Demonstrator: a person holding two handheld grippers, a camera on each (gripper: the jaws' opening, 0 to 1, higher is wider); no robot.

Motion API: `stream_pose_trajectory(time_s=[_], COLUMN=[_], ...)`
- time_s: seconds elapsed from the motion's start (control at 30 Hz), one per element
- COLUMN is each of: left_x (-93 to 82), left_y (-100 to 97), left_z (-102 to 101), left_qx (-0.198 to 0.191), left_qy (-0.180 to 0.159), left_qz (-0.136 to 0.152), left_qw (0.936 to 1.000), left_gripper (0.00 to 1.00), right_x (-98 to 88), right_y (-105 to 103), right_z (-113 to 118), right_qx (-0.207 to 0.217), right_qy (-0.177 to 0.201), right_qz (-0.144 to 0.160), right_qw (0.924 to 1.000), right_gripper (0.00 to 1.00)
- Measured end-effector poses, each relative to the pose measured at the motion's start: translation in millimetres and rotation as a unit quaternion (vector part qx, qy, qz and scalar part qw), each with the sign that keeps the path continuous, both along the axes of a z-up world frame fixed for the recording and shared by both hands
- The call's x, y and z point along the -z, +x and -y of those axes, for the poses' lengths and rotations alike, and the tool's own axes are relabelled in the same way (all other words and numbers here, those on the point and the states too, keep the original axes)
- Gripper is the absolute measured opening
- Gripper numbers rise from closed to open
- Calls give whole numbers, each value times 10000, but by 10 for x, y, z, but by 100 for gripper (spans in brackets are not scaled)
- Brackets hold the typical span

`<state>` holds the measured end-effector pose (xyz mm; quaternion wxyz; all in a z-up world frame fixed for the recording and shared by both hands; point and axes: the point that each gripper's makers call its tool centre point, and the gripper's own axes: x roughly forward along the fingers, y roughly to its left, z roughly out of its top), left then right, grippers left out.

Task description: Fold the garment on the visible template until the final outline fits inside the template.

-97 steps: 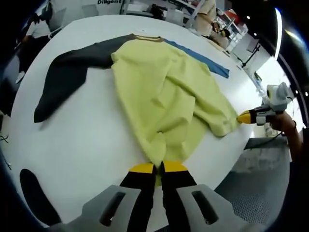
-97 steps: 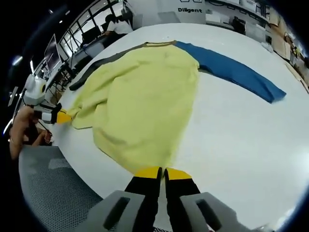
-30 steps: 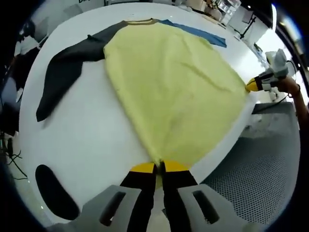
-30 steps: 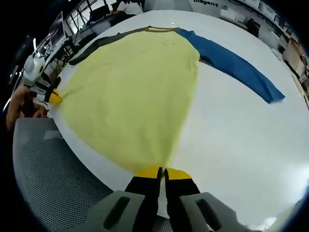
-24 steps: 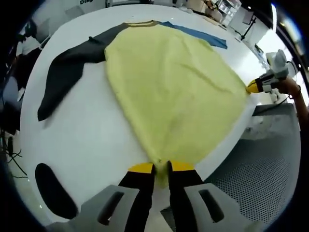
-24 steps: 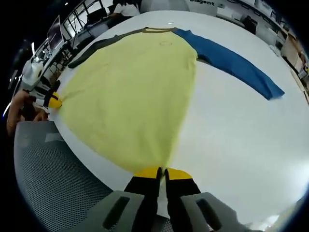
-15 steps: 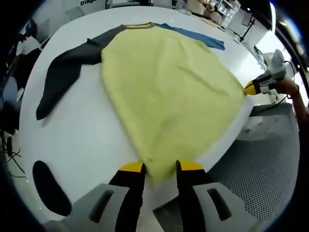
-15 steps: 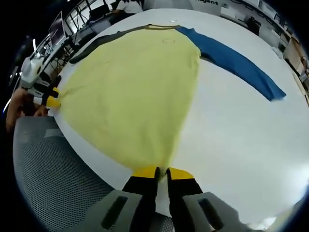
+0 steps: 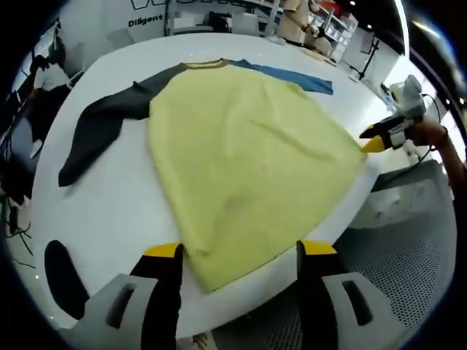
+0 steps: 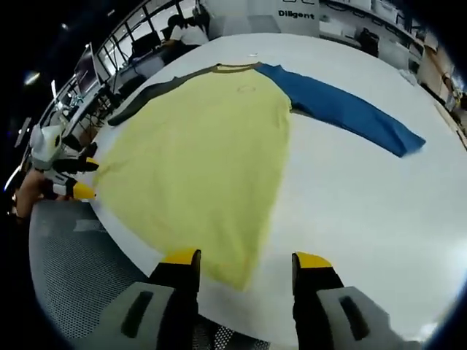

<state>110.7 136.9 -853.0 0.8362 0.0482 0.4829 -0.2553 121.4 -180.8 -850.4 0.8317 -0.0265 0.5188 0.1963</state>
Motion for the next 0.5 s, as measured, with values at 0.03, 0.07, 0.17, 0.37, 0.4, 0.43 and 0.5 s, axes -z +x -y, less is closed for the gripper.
stream_pose_trajectory(time_s=[0.03, 0.07, 0.17, 0.37, 0.4, 0.43, 0.5], left_x=[-6, -17, -75, -204, -226, -232, -265], left_y=[6, 15, 73, 161, 168, 170, 186], left_z=[2, -1, -21, 60, 88, 96, 141], left_qx=[-12, -34, -58, -254, -270, -267, -254], left_qy=[-5, 9, 86, -205, -285, -299, -349], left_qz=[21, 59, 299, 642, 697, 715, 845], left_qw=[10000, 10000, 9995, 9974, 9968, 9966, 9955], left_gripper=[73, 76, 83, 94, 96, 98, 99], right_x=[-17, -48, -155, -383, -410, -431, -467], right_y=[13, 57, 172, 347, 366, 386, 433], right_z=[-3, -5, 1, -29, -13, -4, 41], right_qx=[17, 43, 62, 207, 225, 223, 280], right_qy=[27, 72, 114, 476, 488, 498, 513], right_qz=[32, 157, 526, 1009, 1057, 1114, 1192], right_qw=[10000, 9998, 9985, 9935, 9929, 9923, 9911], right_gripper=[53, 57, 68, 94, 97, 98, 99])
